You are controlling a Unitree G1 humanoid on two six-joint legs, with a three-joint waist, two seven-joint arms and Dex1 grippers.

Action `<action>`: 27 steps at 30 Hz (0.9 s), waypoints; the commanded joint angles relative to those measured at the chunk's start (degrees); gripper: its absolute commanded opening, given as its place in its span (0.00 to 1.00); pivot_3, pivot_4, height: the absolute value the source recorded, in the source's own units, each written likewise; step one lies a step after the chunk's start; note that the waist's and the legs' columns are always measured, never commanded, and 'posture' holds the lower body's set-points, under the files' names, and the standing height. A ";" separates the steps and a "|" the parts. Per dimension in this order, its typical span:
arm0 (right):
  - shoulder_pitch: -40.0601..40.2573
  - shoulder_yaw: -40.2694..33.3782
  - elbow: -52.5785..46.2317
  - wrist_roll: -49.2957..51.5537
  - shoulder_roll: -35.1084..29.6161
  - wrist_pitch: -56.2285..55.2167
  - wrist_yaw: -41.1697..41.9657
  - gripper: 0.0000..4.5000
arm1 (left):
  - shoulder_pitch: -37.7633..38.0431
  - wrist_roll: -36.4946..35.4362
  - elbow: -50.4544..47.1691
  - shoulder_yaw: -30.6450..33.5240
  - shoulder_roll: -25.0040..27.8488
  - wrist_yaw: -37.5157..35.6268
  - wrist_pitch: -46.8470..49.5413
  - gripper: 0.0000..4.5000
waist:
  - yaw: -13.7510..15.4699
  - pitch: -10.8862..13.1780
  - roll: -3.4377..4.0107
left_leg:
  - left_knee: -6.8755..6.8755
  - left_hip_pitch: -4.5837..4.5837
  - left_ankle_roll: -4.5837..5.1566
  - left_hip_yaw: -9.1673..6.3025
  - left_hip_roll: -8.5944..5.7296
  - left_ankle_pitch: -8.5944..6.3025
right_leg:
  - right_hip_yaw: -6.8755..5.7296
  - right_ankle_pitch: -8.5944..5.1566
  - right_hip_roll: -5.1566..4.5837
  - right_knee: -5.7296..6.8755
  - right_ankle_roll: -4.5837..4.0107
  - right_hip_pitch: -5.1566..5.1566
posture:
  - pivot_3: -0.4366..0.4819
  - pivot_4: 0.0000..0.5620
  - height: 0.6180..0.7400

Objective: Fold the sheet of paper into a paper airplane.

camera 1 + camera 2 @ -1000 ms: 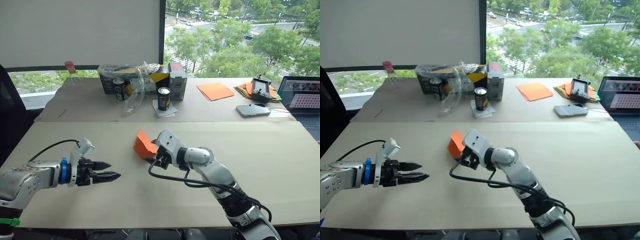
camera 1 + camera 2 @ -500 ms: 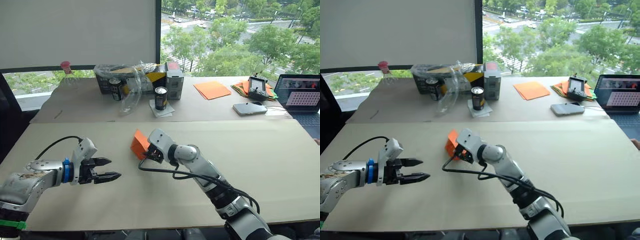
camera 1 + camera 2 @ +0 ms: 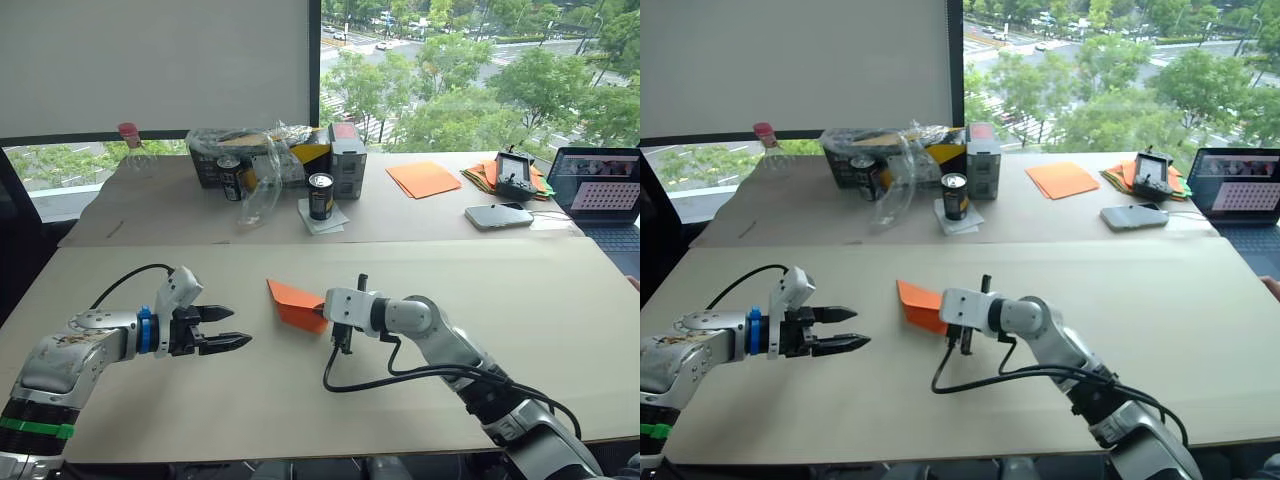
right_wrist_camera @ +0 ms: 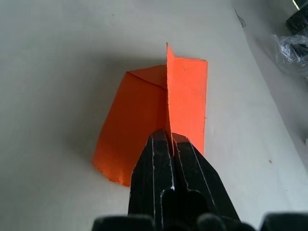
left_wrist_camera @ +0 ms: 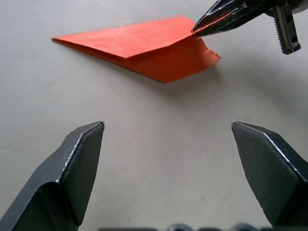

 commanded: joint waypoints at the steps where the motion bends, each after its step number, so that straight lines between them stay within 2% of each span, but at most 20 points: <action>1: -0.19 -1.73 -2.27 1.44 -3.66 -12.60 4.36 0.01 | -1.83 -0.12 0.19 1.41 -1.36 0.15 -1.80 1.00 | -0.11 0.00 -0.01 | 0.00 -0.01 0.00 0.00 0.01 0.00 | -0.01 0.00 0.00 0.00 0.00 0.01 | 0.48 0.27 0.43; 7: 3.08 -1.68 -2.26 7.42 -9.58 -30.05 12.49 0.01 | -4.24 0.49 1.49 -0.34 -2.32 -3.65 -3.74 1.00 | 0.05 0.00 -0.02 | 0.05 -0.02 0.01 0.03 0.03 0.00 | -0.01 -0.01 0.00 -0.02 0.01 0.03 | 0.48 0.27 0.43; 15: 4.03 -1.52 3.57 7.10 -10.18 -37.44 15.69 0.01 | -5.55 5.28 1.10 -6.71 -4.10 -7.69 -9.32 1.00 | 0.17 0.00 -0.02 | 0.11 -0.01 0.03 0.04 0.02 -0.01 | -0.01 -0.01 0.00 -0.02 0.01 0.12 | 0.48 0.27 0.43; 18: 3.77 -2.61 5.13 6.25 -9.54 -36.01 14.27 0.00 | -6.18 5.90 1.30 -7.36 -5.57 -7.63 -10.56 0.82 | 0.22 0.00 -0.02 | 0.12 -0.02 0.03 0.03 0.02 -0.01 | 0.00 -0.01 0.00 -0.01 0.00 0.11 | 0.48 0.27 0.43; 23: 4.71 -4.92 4.11 4.75 -8.44 -31.04 10.77 0.00 | -6.77 5.78 3.70 -6.45 -9.67 -8.55 -16.37 0.44 | 0.42 0.00 -0.03 | 0.14 -0.02 0.03 0.03 0.02 -0.01 | 0.01 -0.01 0.00 -0.01 0.00 0.11 | 0.48 0.27 0.43; 24: 5.33 -5.37 3.59 4.37 -8.28 -30.40 9.91 0.00 | -6.89 8.99 5.27 -7.04 -10.62 -6.64 -20.86 0.37 | 0.46 0.00 -0.03 | 0.14 -0.02 0.03 0.04 0.02 -0.02 | 0.01 -0.01 0.00 -0.01 0.00 0.12 | 0.48 0.27 0.43; 27: 7.77 -5.92 1.69 2.55 -8.10 -29.13 7.97 0.00 | -7.87 10.16 7.36 -7.02 -12.64 -6.46 -23.91 0.14 | 0.89 -0.01 -0.04 | 0.14 -0.02 0.03 0.04 0.02 -0.01 | 0.00 0.00 0.00 -0.01 0.00 0.11 | 0.48 0.27 0.43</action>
